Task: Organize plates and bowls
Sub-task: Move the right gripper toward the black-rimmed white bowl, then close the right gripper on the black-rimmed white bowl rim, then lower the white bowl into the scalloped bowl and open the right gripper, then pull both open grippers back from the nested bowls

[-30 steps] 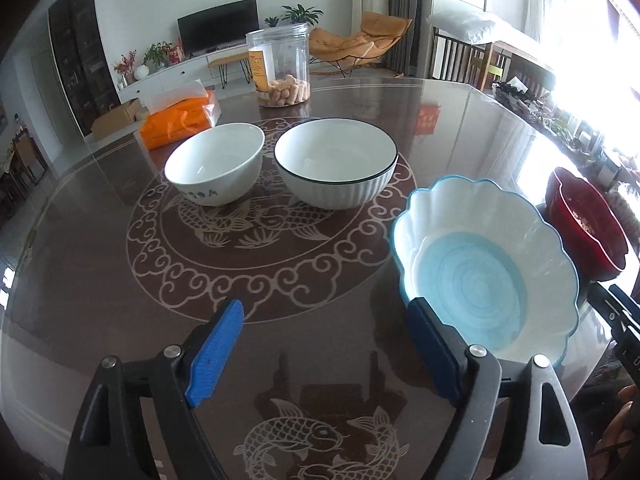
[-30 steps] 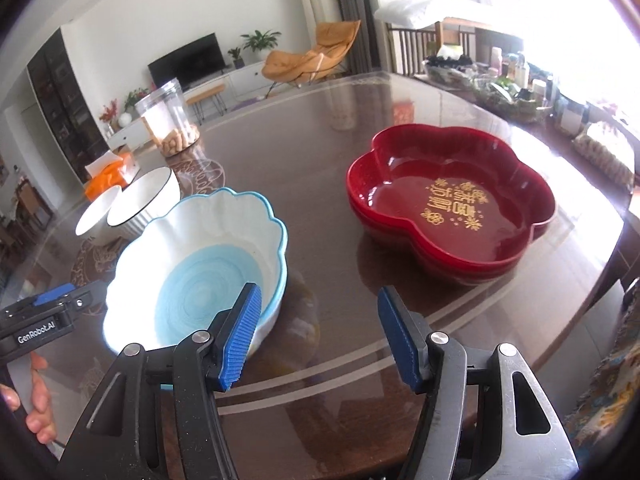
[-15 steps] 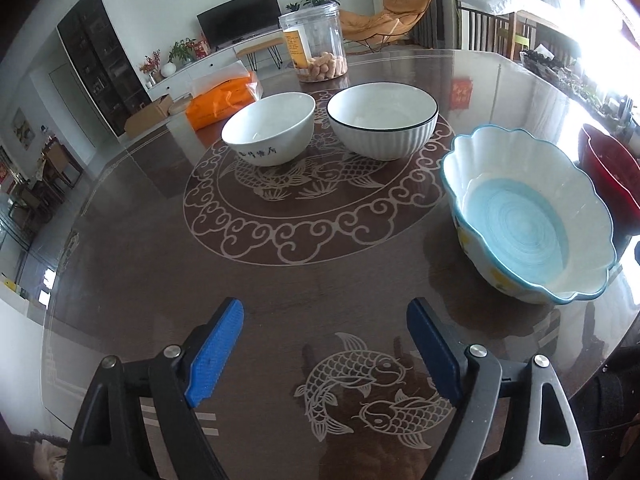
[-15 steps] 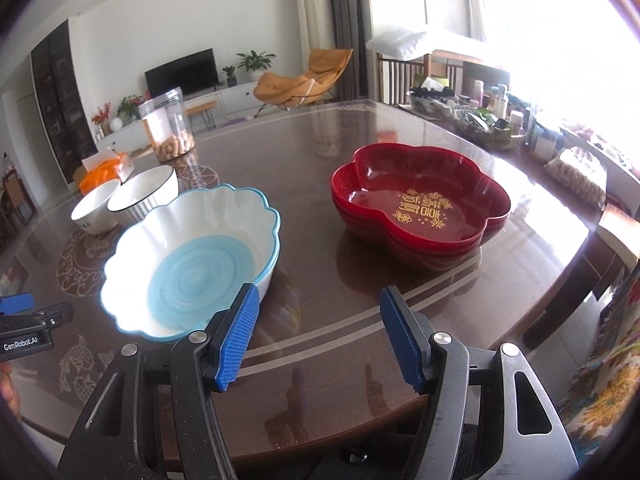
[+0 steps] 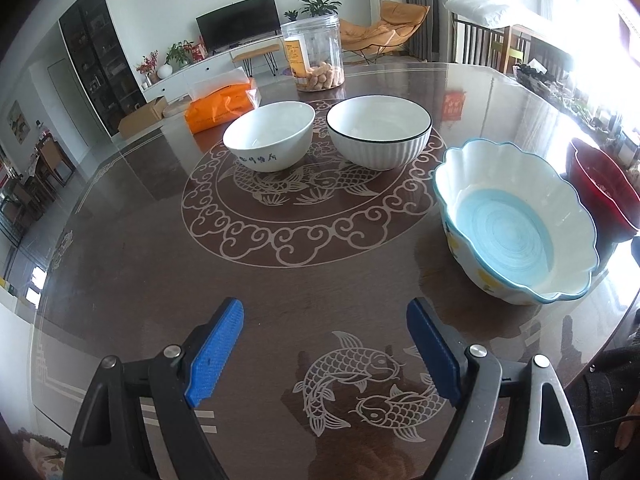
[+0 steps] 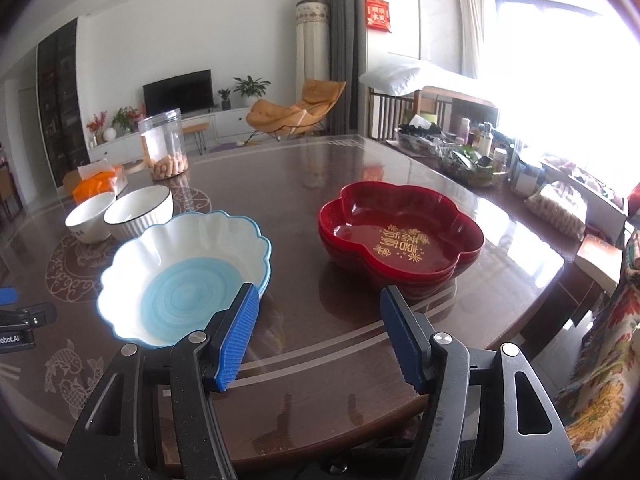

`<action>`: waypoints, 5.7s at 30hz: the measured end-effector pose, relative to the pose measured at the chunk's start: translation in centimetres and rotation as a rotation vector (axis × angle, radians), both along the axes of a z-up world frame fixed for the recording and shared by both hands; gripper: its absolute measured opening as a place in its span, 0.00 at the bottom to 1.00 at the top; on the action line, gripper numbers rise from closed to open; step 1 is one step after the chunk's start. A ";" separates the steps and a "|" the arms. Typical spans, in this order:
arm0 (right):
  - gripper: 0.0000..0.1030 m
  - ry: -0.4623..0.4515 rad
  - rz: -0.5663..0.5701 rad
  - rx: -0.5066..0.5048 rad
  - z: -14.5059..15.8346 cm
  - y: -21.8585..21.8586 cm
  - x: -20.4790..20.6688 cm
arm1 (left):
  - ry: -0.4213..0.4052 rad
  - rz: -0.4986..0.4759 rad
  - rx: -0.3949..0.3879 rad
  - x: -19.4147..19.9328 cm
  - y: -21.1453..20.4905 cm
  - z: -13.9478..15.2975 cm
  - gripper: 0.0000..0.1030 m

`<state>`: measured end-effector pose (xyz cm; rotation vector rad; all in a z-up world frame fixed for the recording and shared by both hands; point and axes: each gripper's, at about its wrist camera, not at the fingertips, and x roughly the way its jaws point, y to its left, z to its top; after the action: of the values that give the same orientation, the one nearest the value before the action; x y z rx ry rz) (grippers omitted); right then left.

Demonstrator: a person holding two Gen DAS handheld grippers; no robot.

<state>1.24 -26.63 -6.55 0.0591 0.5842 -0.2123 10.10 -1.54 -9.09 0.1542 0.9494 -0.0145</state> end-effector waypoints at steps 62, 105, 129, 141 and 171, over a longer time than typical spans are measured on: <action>0.35 0.645 0.489 0.330 -3.0 10.6 31.5 | 0.266 0.232 -0.328 19.7 4.2 -4.1 0.53; 0.15 0.530 0.422 0.395 5.4 3.0 19.2 | 0.283 -0.079 -0.409 10.5 -4.2 5.4 0.00; 0.14 0.611 0.320 0.474 -3.3 -0.1 17.0 | 0.269 -0.132 -0.130 8.9 -9.3 -1.2 0.00; 0.14 0.581 0.302 0.444 -2.9 -0.3 17.2 | 0.185 -0.127 -0.181 9.5 -6.5 2.0 0.01; 0.58 0.123 0.244 0.243 4.6 2.7 4.1 | -0.214 0.049 -0.280 -1.8 10.1 3.2 0.02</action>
<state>5.33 -23.90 -1.94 0.2097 0.7318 0.0934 8.33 8.60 -5.90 -0.1247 0.7287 -0.0843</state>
